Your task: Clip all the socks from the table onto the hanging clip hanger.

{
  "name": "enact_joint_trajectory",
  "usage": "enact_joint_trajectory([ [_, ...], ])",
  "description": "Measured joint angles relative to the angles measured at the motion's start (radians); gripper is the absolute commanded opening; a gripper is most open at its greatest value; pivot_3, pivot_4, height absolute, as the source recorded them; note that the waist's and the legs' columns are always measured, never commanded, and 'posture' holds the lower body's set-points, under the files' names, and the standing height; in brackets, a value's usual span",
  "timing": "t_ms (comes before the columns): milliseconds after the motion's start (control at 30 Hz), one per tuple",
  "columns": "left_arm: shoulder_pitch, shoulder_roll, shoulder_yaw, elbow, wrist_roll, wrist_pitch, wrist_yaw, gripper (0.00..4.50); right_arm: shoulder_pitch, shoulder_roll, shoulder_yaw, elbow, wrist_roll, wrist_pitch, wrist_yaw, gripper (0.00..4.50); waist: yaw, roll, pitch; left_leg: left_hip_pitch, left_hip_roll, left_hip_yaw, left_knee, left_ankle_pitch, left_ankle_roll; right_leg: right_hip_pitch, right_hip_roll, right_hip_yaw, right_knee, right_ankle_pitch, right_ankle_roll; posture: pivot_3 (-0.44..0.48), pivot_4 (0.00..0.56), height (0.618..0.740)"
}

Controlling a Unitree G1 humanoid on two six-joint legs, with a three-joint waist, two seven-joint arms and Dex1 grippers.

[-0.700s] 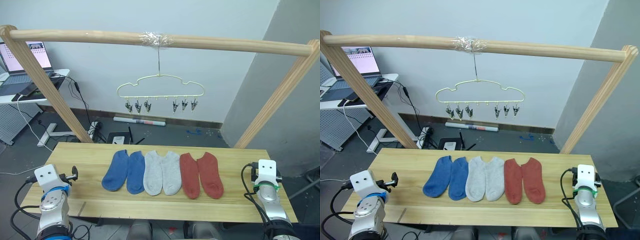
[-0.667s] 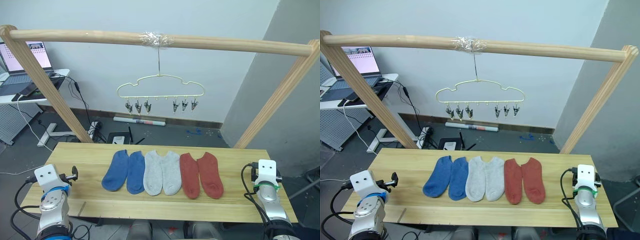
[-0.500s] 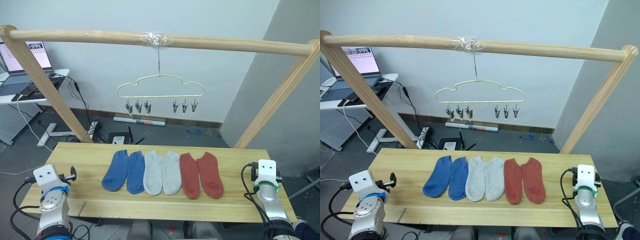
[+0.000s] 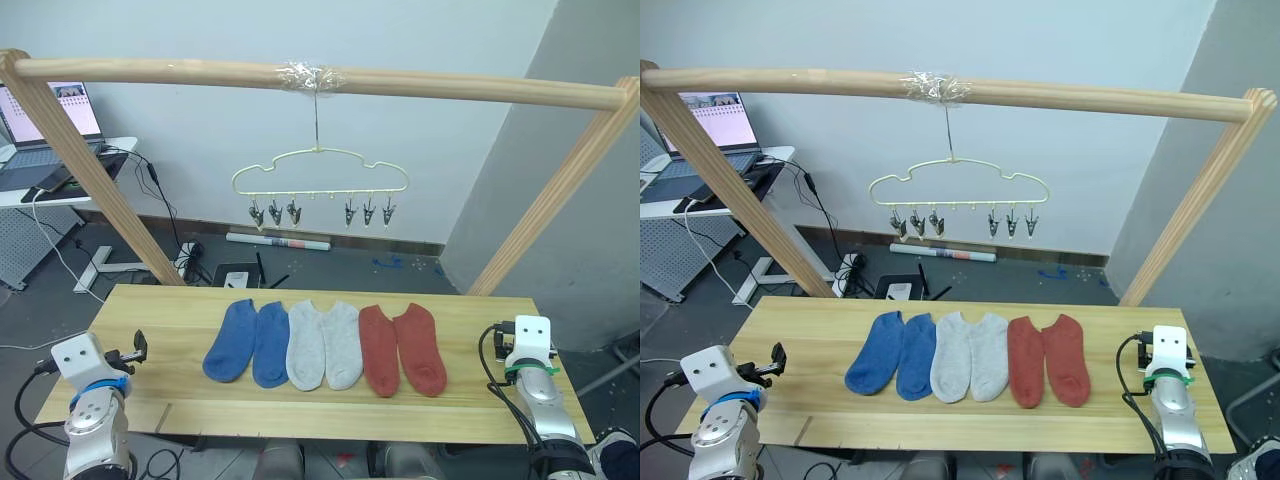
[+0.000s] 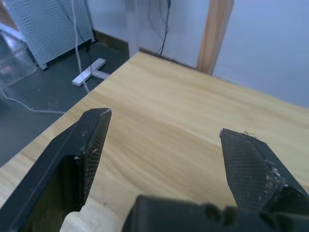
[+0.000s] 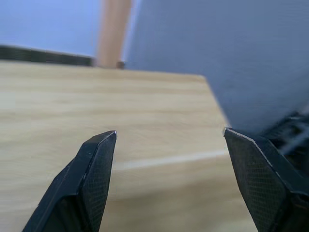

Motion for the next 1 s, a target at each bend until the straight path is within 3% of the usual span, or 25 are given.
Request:
enact_joint_trajectory([
  [200,0.071,-0.022,0.0,-0.279,-0.04,0.094,-0.027,4.08,0.028,-0.041,0.031,-0.147,0.028,0.013,0.175,3.69,0.002,0.002,0.034,-0.001,0.0,0.0,0.0,0.0,0.0,0.0,0.0,0.0,0.0,0.0,0.0,0.151,0.209,0.74],
  [300,0.087,-0.027,-0.008,-0.428,-0.053,0.14,-0.034,3.49,0.028,-0.053,0.045,-0.22,0.031,0.048,0.226,3.69,0.004,0.001,0.056,-0.002,0.001,0.0,0.0,0.0,0.0,-0.001,0.0,0.0,0.0,-0.001,-0.001,0.155,0.245,0.74],
  [433,0.113,-0.053,-0.034,-0.643,-0.073,0.23,-0.03,2.25,0.037,-0.062,0.057,-0.309,0.042,0.101,0.272,3.69,0.004,0.003,0.092,-0.004,0.001,0.0,0.0,0.0,0.0,-0.002,-0.001,0.0,-0.002,-0.001,0.001,0.155,0.269,0.74],
  [633,0.034,-0.055,-0.106,-0.808,-0.081,0.38,-0.033,2.25,0.025,-0.081,0.121,-0.453,0.09,0.157,0.42,3.69,0.004,0.002,0.137,-0.006,0.001,-0.001,0.0,0.0,0.0,-0.004,-0.001,-0.001,-0.001,0.001,0.006,0.145,0.305,0.74],
  [1000,-0.193,-0.053,-0.227,-0.847,-0.119,0.506,-0.126,2.25,-0.144,-0.086,0.277,-0.763,0.312,0.355,0.714,3.69,0.003,0.0,0.185,-0.022,0.001,-0.005,0.003,0.0,-0.001,-0.016,-0.001,-0.005,0.0,0.003,0.01,0.115,0.345,0.74],
])
